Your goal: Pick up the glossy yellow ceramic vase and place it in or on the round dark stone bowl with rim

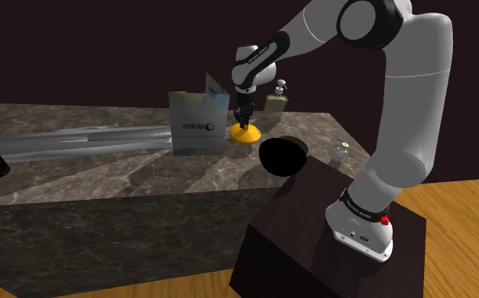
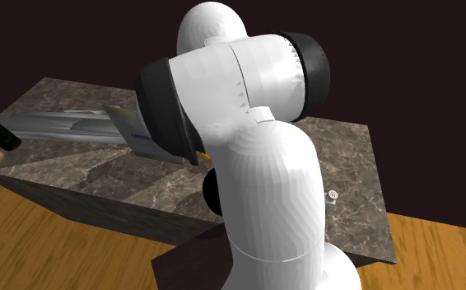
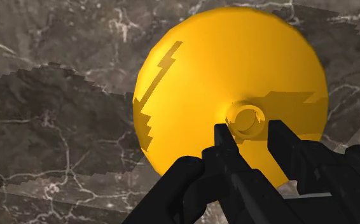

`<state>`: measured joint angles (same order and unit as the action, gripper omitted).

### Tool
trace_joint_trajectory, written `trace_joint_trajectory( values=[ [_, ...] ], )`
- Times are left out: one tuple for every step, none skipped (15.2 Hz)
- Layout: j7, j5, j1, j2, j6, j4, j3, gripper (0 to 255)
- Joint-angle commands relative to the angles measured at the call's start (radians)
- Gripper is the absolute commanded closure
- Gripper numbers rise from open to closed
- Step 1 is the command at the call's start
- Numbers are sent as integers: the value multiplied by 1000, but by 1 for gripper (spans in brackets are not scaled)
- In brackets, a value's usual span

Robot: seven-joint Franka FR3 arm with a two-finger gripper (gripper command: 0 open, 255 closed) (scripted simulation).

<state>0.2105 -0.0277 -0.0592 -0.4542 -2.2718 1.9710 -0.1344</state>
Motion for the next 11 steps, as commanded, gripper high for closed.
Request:
trace_joint_trajectory(
  values=[
    [-2,3,2,22,22,0,-2,255],
    [-2,4,3,31,32,-1,-2,255],
    [-3,6,3,40,43,-3,-3,255],
    [-4,7,4,49,53,-4,-4,255],
    [-4,9,4,58,64,-6,-5,255],
    [-5,10,5,67,75,-8,-5,255],
    [-5,11,5,76,85,-10,-6,255],
    [-6,12,6,84,96,-13,-7,255],
    [-6,14,6,92,107,-15,-7,255],
    [-7,15,7,101,118,-18,-8,255],
    [-7,16,7,109,130,-21,-8,255]
  ],
)
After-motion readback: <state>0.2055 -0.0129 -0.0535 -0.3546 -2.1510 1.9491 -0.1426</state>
